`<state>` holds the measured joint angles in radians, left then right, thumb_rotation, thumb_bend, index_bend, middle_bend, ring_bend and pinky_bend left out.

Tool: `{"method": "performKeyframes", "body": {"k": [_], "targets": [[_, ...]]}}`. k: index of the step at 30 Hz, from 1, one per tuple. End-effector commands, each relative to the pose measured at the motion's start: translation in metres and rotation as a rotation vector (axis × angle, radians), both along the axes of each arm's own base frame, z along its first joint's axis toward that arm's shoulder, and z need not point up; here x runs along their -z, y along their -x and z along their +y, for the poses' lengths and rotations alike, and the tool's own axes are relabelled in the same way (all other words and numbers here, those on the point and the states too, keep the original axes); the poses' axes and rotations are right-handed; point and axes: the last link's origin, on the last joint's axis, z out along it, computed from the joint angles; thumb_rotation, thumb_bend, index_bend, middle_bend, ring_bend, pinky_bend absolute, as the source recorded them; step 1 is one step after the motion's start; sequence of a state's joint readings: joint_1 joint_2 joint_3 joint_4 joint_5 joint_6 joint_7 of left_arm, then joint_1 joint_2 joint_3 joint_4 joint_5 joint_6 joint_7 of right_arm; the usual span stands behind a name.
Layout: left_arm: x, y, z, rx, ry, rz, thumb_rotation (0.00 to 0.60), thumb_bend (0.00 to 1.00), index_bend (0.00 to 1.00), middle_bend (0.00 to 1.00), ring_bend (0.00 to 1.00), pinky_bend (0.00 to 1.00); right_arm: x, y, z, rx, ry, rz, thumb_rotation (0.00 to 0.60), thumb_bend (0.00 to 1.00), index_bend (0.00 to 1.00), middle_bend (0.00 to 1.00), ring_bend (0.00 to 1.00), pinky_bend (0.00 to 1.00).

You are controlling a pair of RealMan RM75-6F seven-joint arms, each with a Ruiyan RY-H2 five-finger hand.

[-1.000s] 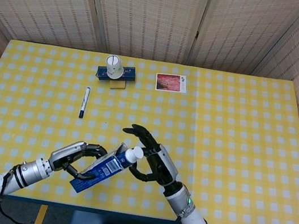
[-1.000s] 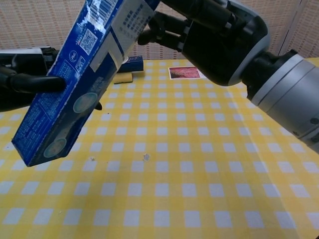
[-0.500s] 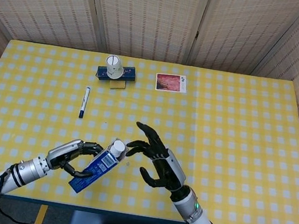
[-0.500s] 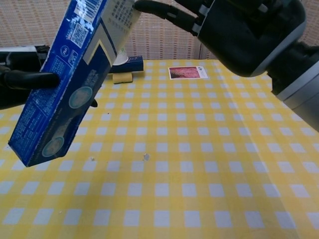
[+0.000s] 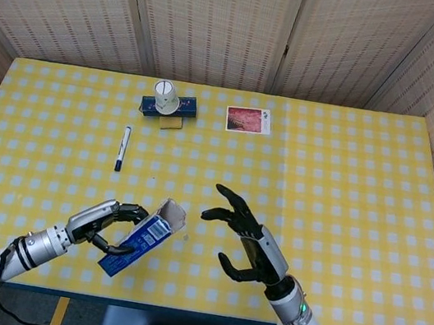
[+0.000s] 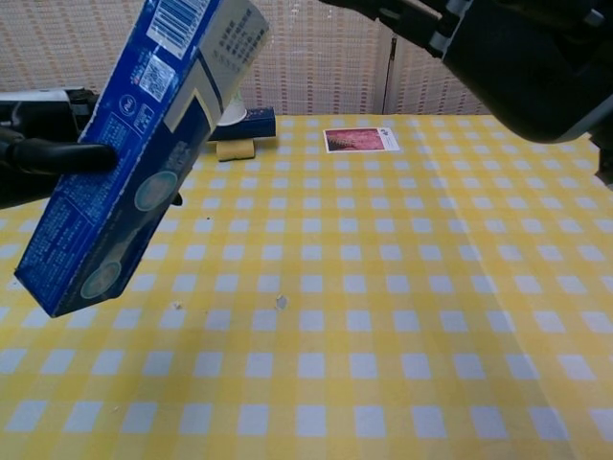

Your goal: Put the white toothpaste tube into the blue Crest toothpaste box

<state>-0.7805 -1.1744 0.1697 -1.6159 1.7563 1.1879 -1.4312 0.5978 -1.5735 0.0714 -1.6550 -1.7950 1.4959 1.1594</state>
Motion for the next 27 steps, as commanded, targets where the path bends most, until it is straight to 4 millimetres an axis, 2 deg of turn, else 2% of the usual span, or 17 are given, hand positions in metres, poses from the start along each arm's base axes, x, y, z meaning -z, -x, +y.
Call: {"method": "performKeyframes", "body": {"k": [1, 6, 8, 11, 17, 27], "targets": [[0.002, 0.008, 0.002, 0.002, -0.045, 0.085, 0.600, 0.31, 0.42, 0.58, 0.52, 0.33, -0.010, 0.020, -0.003, 0.039, 0.075, 0.118, 0.600, 0.50, 0.00, 0.02, 0.19, 0.19], [0.007, 0.022, 0.007, -0.008, -0.076, 0.183, 0.600, 0.31, 0.42, 0.59, 0.53, 0.33, -0.024, 0.046, -0.002, 0.050, 0.147, 0.273, 0.600, 0.50, 0.00, 0.01, 0.18, 0.19], [0.009, 0.025, 0.008, -0.008, -0.082, 0.200, 0.600, 0.31, 0.43, 0.59, 0.53, 0.33, -0.026, 0.050, -0.002, 0.050, 0.153, 0.293, 0.600, 0.50, 0.00, 0.01, 0.18, 0.19], [0.019, 0.037, 0.014, 0.009, -0.117, 0.294, 0.600, 0.31, 0.43, 0.59, 0.53, 0.33, -0.038, 0.076, 0.003, 0.068, 0.204, 0.420, 0.600, 0.50, 0.00, 0.01, 0.17, 0.18], [0.029, 0.050, 0.022, 0.060, -0.219, 0.430, 0.600, 0.31, 0.43, 0.59, 0.53, 0.34, -0.048, 0.099, 0.007, 0.086, 0.223, 0.502, 0.600, 0.50, 0.00, 0.01, 0.16, 0.18], [0.051, 0.069, 0.024, 0.150, -0.384, 0.630, 0.600, 0.31, 0.44, 0.60, 0.53, 0.34, -0.052, 0.112, 0.010, 0.094, 0.191, 0.521, 0.600, 0.50, 0.00, 0.00, 0.16, 0.17]]}}
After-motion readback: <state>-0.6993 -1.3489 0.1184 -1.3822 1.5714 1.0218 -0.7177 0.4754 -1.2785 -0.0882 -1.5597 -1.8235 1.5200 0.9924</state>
